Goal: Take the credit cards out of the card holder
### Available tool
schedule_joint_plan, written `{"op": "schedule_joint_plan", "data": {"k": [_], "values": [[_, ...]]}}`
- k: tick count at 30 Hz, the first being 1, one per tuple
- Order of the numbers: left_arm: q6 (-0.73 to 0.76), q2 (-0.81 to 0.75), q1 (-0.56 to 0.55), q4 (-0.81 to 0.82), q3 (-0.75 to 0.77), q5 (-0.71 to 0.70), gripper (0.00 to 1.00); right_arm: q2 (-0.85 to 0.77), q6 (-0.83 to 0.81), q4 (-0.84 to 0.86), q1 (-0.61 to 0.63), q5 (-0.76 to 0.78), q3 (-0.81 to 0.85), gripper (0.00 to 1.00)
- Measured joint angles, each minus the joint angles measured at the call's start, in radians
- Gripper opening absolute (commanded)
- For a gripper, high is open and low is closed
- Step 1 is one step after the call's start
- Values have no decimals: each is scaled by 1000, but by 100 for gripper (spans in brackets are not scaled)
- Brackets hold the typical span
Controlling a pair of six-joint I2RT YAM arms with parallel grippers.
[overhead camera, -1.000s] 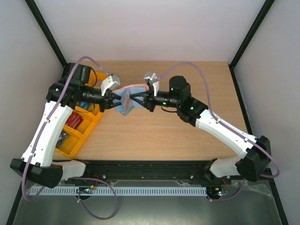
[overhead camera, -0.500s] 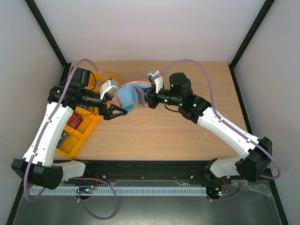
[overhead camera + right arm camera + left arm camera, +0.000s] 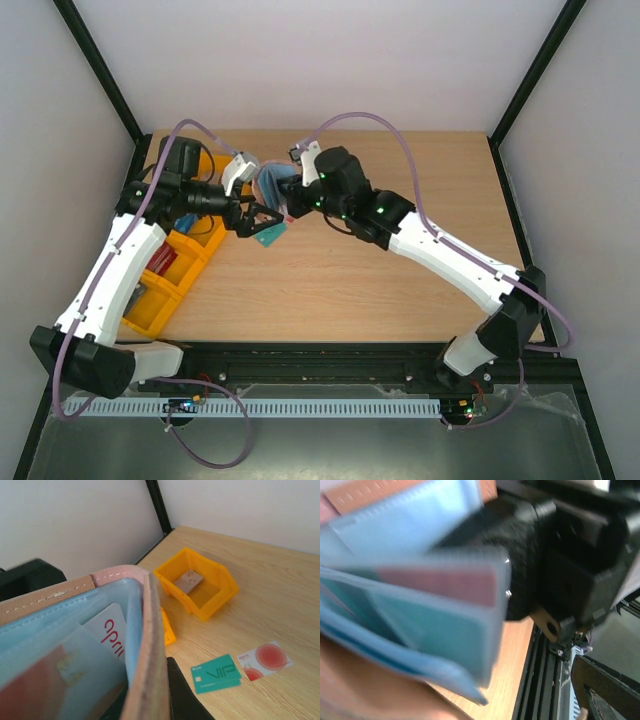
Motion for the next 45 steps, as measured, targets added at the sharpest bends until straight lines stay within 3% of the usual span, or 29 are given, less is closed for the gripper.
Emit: {"op": "schedule_joint_plan", "data": {"k": [5, 6, 11, 18, 23, 28, 32, 34, 39, 41, 45], "values": [[-79, 8, 11, 62, -7, -46, 97, 28, 10, -60, 21, 79, 29, 2], [-94, 8, 16, 76, -11, -50, 92, 28, 11, -67, 21, 88, 31, 2], [-142, 10, 42, 116, -34, -47, 47, 27, 3, -81, 21, 87, 37, 2], [-113, 8, 74, 105, -51, 32, 25, -64, -11, -40, -31, -60, -32, 2], [-53, -3, 74, 58, -51, 98, 2, -127, -14, 10, -87, -198, -74, 2], [-24, -13, 78, 24, -51, 127, 2, -136, -17, 43, -103, -296, -101, 4], [-46, -13, 81, 26, -51, 120, 2, -137, -23, 65, -120, -333, -117, 29], [-87, -13, 86, 40, -51, 73, 2, -143, -21, 68, -135, -322, -134, 37], [-160, -14, 87, 76, -51, -251, 2, -151, -21, 22, -173, -171, -144, 38], [-167, -14, 77, 81, -51, -402, 2, -152, -26, -2, -180, -123, -144, 34], [-162, -14, 40, 85, -51, -600, 2, -153, -60, -5, -138, -143, -145, 31]]}}
